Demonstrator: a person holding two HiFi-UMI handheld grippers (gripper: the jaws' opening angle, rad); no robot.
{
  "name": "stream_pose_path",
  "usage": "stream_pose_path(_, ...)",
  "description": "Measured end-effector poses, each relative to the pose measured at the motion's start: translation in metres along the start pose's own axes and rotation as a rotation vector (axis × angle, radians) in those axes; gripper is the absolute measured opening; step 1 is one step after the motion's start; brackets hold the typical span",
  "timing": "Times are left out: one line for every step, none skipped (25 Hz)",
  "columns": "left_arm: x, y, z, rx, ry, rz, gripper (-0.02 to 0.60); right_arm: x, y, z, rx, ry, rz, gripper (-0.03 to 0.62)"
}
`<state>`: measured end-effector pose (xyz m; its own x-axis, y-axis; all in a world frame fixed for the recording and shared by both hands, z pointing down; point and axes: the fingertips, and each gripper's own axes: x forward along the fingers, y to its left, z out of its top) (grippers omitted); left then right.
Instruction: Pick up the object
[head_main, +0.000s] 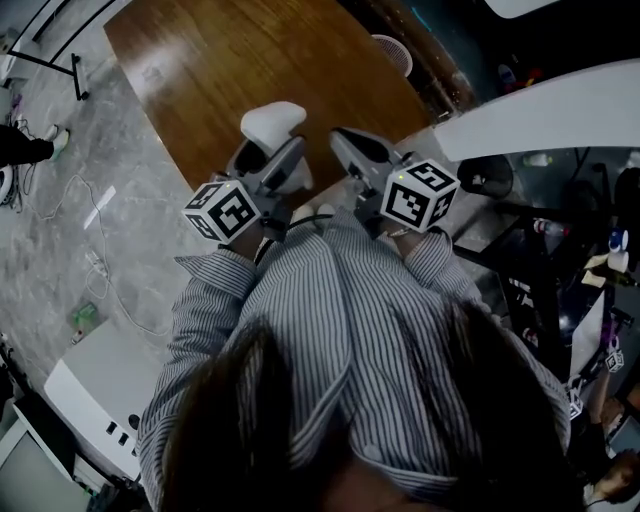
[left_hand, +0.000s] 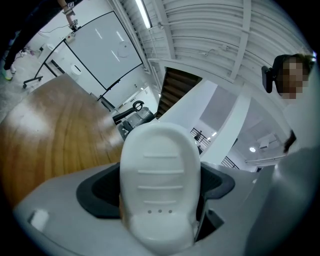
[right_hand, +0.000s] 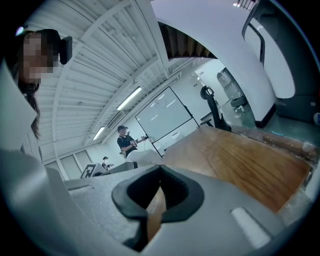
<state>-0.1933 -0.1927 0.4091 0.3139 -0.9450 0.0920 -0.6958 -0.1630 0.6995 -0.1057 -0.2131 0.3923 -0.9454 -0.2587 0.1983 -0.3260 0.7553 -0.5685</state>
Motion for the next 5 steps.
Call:
stream_pose_path(0.0008, -0.0002, 0.0001, -0.003, -0.001, -0.002, 0.457, -0.0001, -0.0010, 0.0001, 0.000, 0.001, -0.001, 0.002)
stream_pose_path(0.0016, -0.0004, 0.0002, -0.005, -0.002, -0.004, 0.457, -0.0002, -0.0019, 0.0001, -0.001, 0.003, -0.002, 0.002)
stream_pose_path(0.0023, -0.0007, 0.0001, -0.006, -0.002, -0.005, 0.457, -0.0004, -0.0027, 0.0000, -0.001, 0.005, -0.002, 0.002)
stream_pose_path(0.0029, -0.0009, 0.0000, -0.007, -0.002, -0.006, 0.457, -0.0006, -0.0034, -0.0002, -0.002, 0.006, -0.002, 0.002)
stream_pose_path(0.0035, -0.0013, -0.0002, -0.008, -0.002, -0.008, 0.457, -0.0008, -0.0040, -0.0004, -0.002, 0.008, -0.002, 0.002)
